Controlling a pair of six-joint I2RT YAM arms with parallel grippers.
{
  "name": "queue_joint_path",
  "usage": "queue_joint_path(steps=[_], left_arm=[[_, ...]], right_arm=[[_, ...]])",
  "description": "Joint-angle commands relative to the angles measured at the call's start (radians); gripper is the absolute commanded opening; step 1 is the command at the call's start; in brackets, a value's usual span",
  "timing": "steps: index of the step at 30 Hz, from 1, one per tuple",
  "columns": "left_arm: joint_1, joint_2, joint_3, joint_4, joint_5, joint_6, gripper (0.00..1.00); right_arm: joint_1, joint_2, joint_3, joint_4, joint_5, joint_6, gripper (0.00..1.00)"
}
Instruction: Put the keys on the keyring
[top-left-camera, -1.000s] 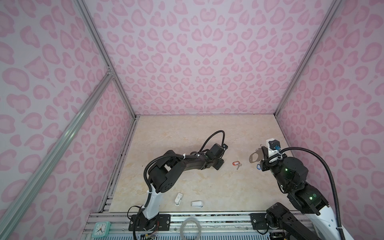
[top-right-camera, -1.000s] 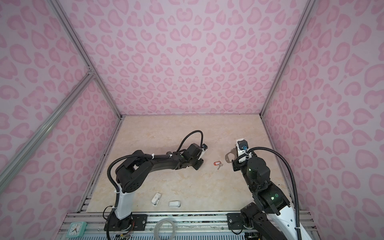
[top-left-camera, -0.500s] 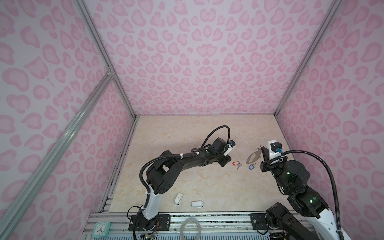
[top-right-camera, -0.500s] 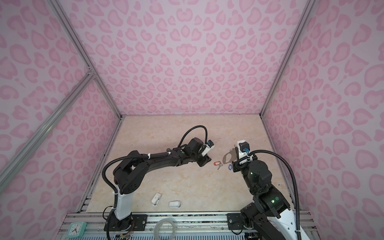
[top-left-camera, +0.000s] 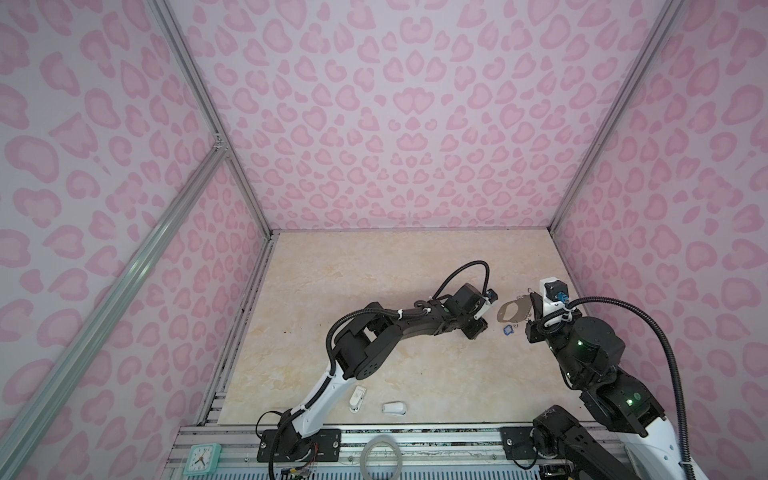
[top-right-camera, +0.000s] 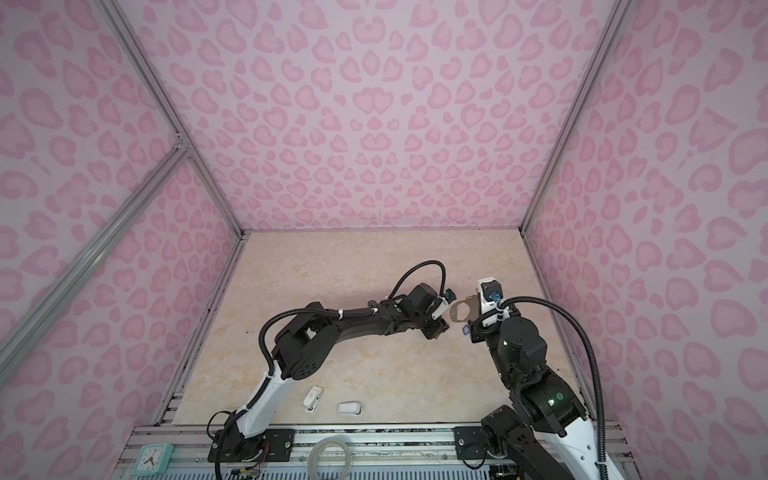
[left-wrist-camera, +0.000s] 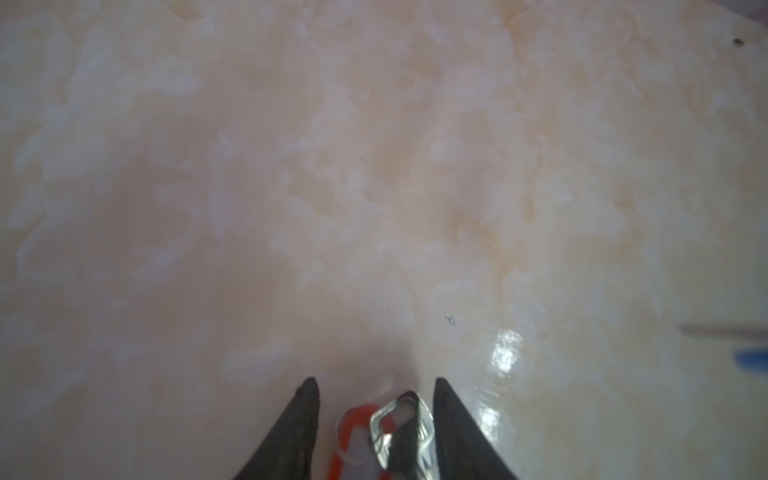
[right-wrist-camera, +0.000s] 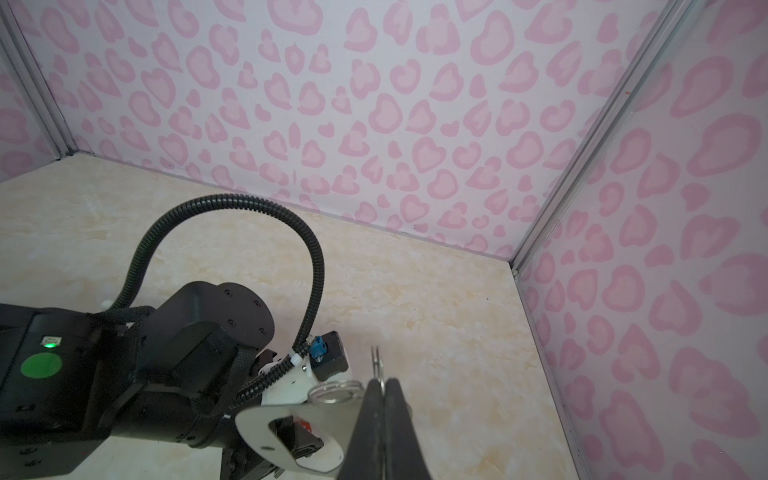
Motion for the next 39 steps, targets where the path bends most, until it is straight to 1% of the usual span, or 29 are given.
queue_joint_path(steps=[1,7,10,14,20,22,24,27,29,33,37,39], left_arm=[[-0.014,0.017,0.007,-0.044,-0.110,0.013,0.45],[-0.009,-0.057,-0.109,-0.033,-0.130,-0.005,0.43],[0.008,-0.136,-0.228,-0.012,-0.118,-0.020,0.42],[0.032,-0.232,-0.365,-0.016,-0.132,-0.029,0.40],[0.099,-0.417,-0.604,-0.024,-0.123,-0.052,0.39],[0.132,-0.487,-0.673,-0.022,-0.092,-0.041,0.42],[0.155,-0.549,-0.706,-0.037,-0.065,-0.037,0.45],[0.178,-0.605,-0.703,-0.051,0.005,-0.051,0.46],[0.182,-0.597,-0.650,-0.074,0.054,-0.069,0.46],[0.186,-0.515,-0.503,-0.123,0.152,-0.162,0.43],[0.188,-0.418,-0.392,-0.144,0.241,-0.251,0.38],[0.192,-0.378,-0.348,-0.161,0.280,-0.295,0.37]], right_arm=[[0.000,0.012,0.004,0.024,-0.017,-0.018,0.00],[0.001,-0.009,-0.019,0.043,-0.019,-0.002,0.00],[0.002,-0.029,-0.041,0.051,-0.017,0.014,0.00],[0.003,-0.061,-0.084,0.077,-0.020,0.043,0.00],[0.002,-0.085,-0.127,0.122,-0.048,0.063,0.00],[0.003,-0.089,-0.144,0.146,-0.062,0.069,0.00],[0.002,-0.091,-0.160,0.170,-0.073,0.073,0.00],[0.002,-0.080,-0.175,0.197,-0.084,0.074,0.00],[0.003,-0.069,-0.175,0.205,-0.089,0.074,0.00],[0.004,-0.050,-0.166,0.197,-0.085,0.069,0.00],[0.004,-0.053,-0.157,0.172,-0.082,0.066,0.00],[0.004,-0.063,-0.155,0.156,-0.074,0.064,0.00]])
